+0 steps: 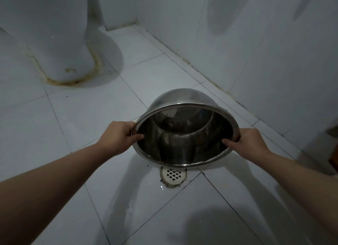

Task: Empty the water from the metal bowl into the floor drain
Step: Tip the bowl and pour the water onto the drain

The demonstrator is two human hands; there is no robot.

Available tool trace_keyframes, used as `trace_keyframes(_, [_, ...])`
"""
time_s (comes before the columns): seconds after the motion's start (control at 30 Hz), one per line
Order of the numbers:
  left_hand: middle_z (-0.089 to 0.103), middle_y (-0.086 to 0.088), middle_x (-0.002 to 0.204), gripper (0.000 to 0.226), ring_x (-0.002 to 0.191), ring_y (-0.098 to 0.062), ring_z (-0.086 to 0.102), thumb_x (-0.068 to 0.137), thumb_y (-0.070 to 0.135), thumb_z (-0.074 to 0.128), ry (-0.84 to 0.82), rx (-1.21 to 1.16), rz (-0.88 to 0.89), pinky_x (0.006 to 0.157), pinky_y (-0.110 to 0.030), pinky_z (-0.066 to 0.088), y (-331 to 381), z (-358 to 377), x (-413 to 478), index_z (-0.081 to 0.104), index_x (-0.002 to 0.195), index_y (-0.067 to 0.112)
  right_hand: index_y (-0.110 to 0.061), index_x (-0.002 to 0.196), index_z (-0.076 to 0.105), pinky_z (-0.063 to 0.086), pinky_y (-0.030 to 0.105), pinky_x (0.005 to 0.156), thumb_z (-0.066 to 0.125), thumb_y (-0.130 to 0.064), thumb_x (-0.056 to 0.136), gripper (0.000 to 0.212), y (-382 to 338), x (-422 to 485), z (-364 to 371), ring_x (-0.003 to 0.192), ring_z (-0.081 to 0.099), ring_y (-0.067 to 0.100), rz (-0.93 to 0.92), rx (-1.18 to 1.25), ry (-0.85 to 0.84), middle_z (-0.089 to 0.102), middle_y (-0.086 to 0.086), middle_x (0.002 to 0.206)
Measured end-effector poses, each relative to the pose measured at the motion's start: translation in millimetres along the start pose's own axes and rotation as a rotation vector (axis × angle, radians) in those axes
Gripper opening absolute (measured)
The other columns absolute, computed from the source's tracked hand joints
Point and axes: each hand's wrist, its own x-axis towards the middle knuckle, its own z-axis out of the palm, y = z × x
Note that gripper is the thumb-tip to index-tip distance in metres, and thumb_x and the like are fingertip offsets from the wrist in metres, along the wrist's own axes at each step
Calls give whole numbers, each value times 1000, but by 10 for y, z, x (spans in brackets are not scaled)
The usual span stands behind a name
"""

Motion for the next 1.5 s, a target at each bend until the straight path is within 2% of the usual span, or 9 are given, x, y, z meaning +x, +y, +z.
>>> trace_keyframes(0.17, [63, -9, 63, 35, 61, -25, 54, 82, 24, 67, 17, 24, 65, 55, -25, 35, -24, 12, -54, 45, 55, 30, -23, 51, 50, 31, 14, 48, 71, -24, 79, 35, -8, -44, 9, 52, 48, 1, -7, -35, -39, 50, -9, 52])
trace_keyframes(0.4, [52, 3, 51, 47, 57, -24, 50, 81, 21, 69, 41, 57, 146, 51, -17, 31, -56, 35, -122, 36, 51, 35, -21, 50, 51, 40, 17, 51, 73, -23, 78, 35, 9, -89, 32, 56, 55, 15, -5, -36, -69, 53, -5, 53])
trace_keyframes(0.53, [68, -10, 62, 28, 61, -30, 62, 78, 32, 62, 86, 62, 172, 54, -14, 32, -106, 75, -169, 58, 58, 13, -22, 48, 47, 36, 19, 48, 72, -24, 78, 39, 1, -105, 18, 53, 51, 14, -15, -49, -66, 50, -4, 51])
trace_keyframes(0.6, [70, -11, 65, 34, 62, -31, 64, 73, 36, 54, 116, 79, 196, 55, -14, 33, -138, 102, -178, 65, 66, 4, -22, 49, 44, 33, 19, 47, 72, -24, 79, 41, -17, -114, 8, 53, 50, 15, -22, -63, -63, 48, -5, 51])
trace_keyframes(0.8, [68, -11, 61, 33, 57, -31, 63, 74, 34, 54, 148, 131, 250, 52, -12, 29, -185, 128, -183, 65, 66, 4, -24, 49, 43, 33, 17, 47, 71, -26, 79, 41, -39, -135, -18, 61, 53, 22, -26, -70, -55, 48, -4, 52])
trace_keyframes(0.93, [64, -9, 53, 32, 48, -30, 61, 76, 35, 54, 157, 159, 298, 50, -10, 25, -187, 116, -211, 60, 58, 8, -14, 55, 49, 35, 27, 52, 70, -27, 80, 35, -46, -147, -31, 63, 54, 24, -42, -80, -54, 54, 5, 58])
trace_keyframes(1.07, [62, -6, 48, 38, 42, -25, 59, 74, 41, 43, 150, 152, 332, 49, -7, 24, -171, 94, -240, 58, 55, 11, -13, 61, 52, 34, 25, 49, 70, -27, 81, 30, -72, -163, -55, 63, 53, 25, -65, -88, -34, 56, 9, 64])
trace_keyframes(1.23, [63, -5, 49, 38, 41, -24, 59, 74, 40, 44, 140, 151, 327, 49, -7, 24, -165, 76, -251, 59, 56, 11, -1, 74, 68, 34, 26, 53, 70, -27, 81, 27, -102, -181, -78, 65, 53, 24, -79, -117, -38, 56, 8, 66])
trace_keyframes(1.5, [63, -6, 49, 34, 42, -26, 59, 76, 37, 50, 139, 174, 313, 49, -8, 25, -167, 64, -261, 61, 58, 10, 1, 75, 68, 35, 26, 56, 69, -28, 82, 30, -101, -193, -81, 67, 56, 28, -109, -153, -45, 58, 10, 64])
